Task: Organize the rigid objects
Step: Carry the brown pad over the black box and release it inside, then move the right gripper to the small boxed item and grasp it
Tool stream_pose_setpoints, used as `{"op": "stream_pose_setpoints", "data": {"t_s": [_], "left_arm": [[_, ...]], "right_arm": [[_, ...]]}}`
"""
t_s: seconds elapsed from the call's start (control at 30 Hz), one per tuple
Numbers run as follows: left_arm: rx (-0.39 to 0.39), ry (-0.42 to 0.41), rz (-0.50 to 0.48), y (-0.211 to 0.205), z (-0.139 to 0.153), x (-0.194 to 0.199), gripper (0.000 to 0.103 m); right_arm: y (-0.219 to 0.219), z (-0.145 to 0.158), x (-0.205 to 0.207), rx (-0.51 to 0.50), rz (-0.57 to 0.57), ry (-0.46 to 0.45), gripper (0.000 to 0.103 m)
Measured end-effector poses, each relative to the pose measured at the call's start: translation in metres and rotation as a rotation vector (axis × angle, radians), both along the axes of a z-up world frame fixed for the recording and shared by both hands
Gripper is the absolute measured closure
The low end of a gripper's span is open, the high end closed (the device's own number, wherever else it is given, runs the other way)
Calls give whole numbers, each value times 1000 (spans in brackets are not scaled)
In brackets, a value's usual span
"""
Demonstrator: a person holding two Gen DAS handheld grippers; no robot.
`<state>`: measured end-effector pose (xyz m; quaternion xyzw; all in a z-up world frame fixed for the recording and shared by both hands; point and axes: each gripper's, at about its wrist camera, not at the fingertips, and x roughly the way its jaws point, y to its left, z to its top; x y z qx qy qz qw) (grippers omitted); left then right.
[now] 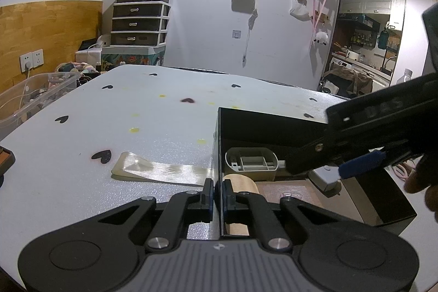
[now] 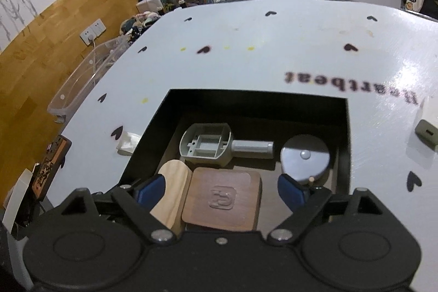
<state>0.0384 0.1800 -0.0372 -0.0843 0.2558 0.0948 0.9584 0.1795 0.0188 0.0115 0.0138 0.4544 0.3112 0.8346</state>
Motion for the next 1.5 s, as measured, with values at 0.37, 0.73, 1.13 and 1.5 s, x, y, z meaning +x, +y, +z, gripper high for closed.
{"op": "stream_pose_setpoints", "data": {"t_s": [0.37, 0.73, 1.13, 1.5], "left_arm": [[-1, 3, 1, -1, -1, 1, 97], [-20, -18, -4, 3, -4, -1, 97], [-25, -20, -12, 5, -2, -3, 96], [-19, -16, -13, 5, -1, -2, 96]], "right_arm": [[-43, 22, -23, 68, 1, -86, 12], [-164, 50, -41, 102, -235, -249, 10], [-204, 13, -6, 45, -350, -235, 12], [-213, -22, 25, -95, -338, -337, 16]]}}
